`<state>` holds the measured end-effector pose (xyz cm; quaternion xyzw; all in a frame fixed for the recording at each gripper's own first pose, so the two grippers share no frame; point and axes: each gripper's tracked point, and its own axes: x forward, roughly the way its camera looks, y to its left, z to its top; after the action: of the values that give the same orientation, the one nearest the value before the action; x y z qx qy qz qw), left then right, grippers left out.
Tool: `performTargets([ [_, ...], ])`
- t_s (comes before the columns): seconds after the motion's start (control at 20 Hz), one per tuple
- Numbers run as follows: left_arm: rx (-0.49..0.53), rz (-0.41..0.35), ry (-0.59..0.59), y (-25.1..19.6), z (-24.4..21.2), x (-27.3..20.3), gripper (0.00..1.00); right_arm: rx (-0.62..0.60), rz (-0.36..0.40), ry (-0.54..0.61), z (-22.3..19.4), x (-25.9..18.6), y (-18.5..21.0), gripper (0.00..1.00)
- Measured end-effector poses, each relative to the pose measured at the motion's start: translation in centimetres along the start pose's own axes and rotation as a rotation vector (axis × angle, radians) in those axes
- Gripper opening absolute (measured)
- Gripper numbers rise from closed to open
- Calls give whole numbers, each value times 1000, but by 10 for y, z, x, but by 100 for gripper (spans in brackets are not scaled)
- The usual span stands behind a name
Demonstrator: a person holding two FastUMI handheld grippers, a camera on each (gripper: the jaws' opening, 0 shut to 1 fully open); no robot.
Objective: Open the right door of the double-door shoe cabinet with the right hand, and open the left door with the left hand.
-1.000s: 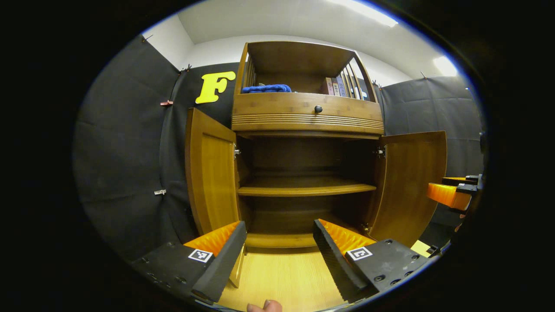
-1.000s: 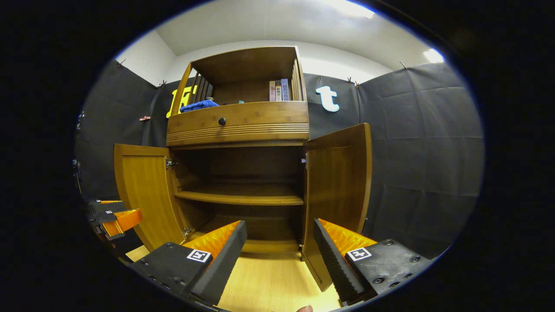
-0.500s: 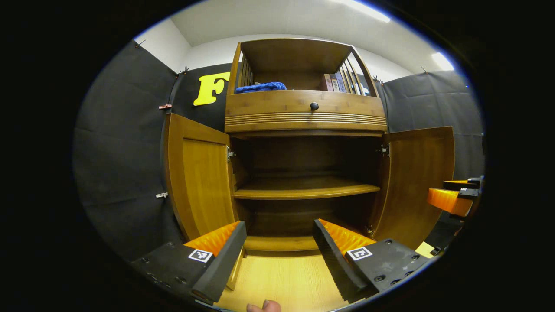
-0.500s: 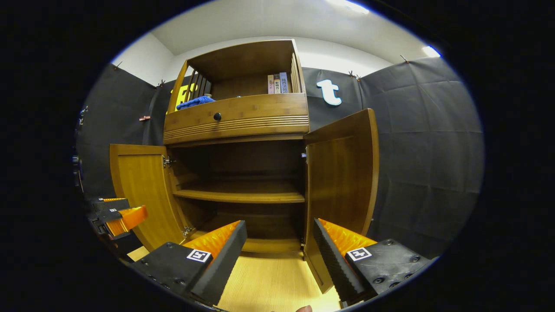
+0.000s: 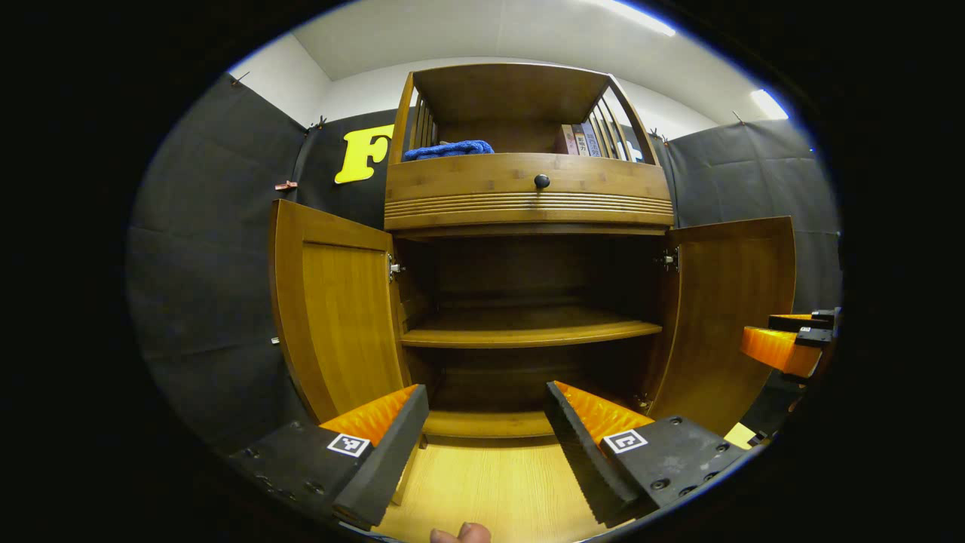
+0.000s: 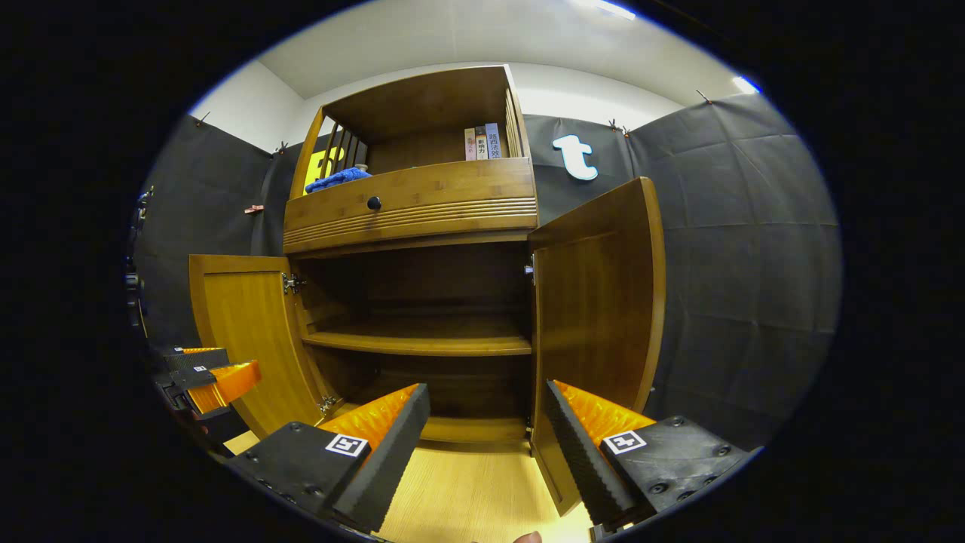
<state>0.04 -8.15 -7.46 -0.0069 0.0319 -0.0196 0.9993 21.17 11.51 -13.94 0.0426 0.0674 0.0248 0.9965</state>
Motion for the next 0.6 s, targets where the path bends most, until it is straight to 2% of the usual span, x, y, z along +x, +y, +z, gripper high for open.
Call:
performTargets([
  [0.6, 2, -12, 8, -3, -4, -2, 97, -15, 6, -13, 4, -1, 2, 97],
])
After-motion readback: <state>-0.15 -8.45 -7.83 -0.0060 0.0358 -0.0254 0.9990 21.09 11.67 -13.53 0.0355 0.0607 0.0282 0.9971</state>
